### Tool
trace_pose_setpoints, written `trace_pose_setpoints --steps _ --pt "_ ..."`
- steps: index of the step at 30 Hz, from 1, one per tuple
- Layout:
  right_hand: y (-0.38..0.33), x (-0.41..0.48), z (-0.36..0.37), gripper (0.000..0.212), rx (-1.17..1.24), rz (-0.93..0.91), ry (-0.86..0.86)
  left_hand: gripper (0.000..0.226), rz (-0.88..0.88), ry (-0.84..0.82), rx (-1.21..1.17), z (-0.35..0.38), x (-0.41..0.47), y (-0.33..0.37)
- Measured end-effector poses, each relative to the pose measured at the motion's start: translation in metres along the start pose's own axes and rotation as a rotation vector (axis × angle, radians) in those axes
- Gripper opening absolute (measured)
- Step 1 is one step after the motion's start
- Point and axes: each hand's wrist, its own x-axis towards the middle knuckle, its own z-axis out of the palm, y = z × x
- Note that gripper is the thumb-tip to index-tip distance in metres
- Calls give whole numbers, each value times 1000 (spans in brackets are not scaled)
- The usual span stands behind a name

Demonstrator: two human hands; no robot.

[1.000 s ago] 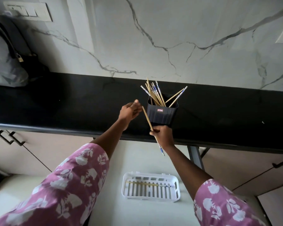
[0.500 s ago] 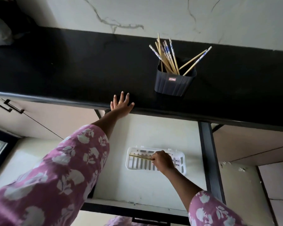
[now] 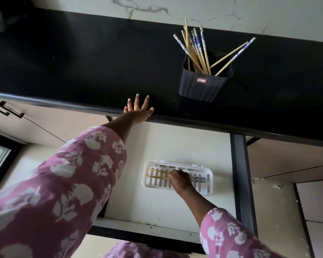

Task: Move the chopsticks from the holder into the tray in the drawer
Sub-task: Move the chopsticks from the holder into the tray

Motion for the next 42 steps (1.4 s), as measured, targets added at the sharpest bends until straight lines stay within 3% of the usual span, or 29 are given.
trace_pose_setpoints --steps 8,10,11,13,16,19,24,27,31,35,38,42 --pt "7 -1 1 23 97 4 -20 57 -5 -76 29 -10 -2 4" --pt "10 -3 0 23 192 112 90 57 -8 -82 32 -11 -3 5" --pt "11 -3 -8 13 149 108 183 56 -10 -85 29 -12 -4 6" --pt "6 -8 -34 22 96 74 171 56 -21 -99 12 -13 -5 7" --pt "12 -2 -55 32 37 -95 411 56 -27 -110 11 -15 -7 9" --pt "19 3 -97 25 -13 -149 686 56 -36 -132 -11 -16 -10 9" --pt "39 15 -165 18 10 -111 981 63 -3 -62 53 -16 -12 8" --pt "50 25 -202 15 -37 -136 1174 56 -33 -110 34 -19 -17 12" --pt "56 39 -246 9 -35 -132 1311 54 -43 -115 -19 -19 -21 15" --pt "55 56 -286 3 67 -85 1269 54 -40 -115 49 -21 -20 15" --pt "56 72 -314 19 199 41 1031 54 -39 -110 51 -19 -19 13" --pt "53 94 -340 22 182 130 842 53 -41 -122 27 -18 -16 13"
